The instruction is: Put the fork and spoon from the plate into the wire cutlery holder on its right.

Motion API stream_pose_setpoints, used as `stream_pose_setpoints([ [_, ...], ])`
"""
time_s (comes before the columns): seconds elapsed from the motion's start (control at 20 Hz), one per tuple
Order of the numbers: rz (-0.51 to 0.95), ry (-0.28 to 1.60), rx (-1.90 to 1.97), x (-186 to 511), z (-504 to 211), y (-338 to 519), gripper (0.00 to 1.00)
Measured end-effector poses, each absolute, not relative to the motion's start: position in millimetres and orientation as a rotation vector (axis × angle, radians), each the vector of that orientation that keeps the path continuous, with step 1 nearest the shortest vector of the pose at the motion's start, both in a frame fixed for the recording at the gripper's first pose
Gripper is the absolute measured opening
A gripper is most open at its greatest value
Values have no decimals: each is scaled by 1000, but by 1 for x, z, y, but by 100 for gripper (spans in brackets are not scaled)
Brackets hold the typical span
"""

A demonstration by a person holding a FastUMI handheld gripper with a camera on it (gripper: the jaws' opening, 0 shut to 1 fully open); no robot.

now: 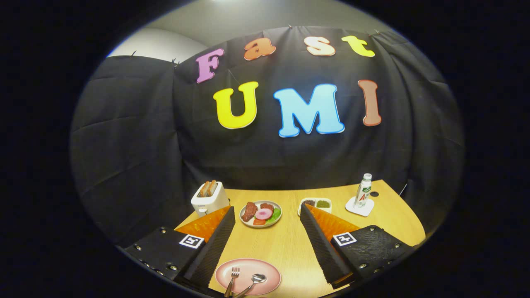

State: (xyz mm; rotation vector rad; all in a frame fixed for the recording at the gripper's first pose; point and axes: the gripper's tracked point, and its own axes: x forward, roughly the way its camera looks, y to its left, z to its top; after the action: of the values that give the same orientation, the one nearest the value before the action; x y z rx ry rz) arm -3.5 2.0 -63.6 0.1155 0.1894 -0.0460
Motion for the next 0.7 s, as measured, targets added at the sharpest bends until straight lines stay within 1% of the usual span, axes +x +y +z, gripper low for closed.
stream_pose_setpoints([
  [0.45, -6, 584, 225, 1, -206, 22, 97],
  [0.55, 7, 675, 266, -3, -237, 32, 92],
  [0.65, 13, 760, 306, -9, -265, 42, 92],
  [0.7, 9, 808, 332, -13, -281, 46, 83],
])
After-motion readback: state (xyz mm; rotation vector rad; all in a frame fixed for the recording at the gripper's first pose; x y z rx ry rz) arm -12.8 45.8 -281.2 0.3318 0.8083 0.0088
